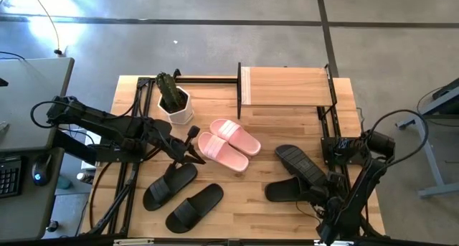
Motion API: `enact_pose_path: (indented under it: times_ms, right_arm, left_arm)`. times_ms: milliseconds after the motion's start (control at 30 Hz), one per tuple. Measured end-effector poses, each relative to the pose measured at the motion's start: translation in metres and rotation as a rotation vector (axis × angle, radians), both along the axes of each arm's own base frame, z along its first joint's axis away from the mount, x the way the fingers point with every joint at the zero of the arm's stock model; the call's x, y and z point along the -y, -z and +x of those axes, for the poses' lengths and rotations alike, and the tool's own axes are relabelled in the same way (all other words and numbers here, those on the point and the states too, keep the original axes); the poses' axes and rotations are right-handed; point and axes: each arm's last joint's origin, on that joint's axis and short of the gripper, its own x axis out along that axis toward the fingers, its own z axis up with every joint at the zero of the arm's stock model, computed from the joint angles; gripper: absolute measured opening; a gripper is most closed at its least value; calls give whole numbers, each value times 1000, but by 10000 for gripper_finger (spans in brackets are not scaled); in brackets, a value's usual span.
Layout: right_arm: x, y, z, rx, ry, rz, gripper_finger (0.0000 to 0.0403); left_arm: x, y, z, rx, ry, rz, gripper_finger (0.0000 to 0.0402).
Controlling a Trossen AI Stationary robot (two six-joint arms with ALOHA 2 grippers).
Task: Pick and place slides into the shelf
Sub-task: Put the black slipper on the shelf
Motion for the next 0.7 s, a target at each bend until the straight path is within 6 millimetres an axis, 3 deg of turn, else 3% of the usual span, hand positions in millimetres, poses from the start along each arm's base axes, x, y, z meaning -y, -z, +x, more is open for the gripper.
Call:
enact_pose_path:
  times_ms: [133, 433, 700]
  right_arm:
    - [0, 0, 1, 17, -10, 0, 207]
    - [-1, 1, 3, 67, -38, -10, 207]
    - [-2, 6, 3, 54, -35, -25, 206]
  left_arm:
    - [0, 0, 0, 1, 0, 3, 22]
    - [-1, 0, 0, 4, -22, 21, 113]
    - [-2, 2, 0, -9, -42, 48, 129]
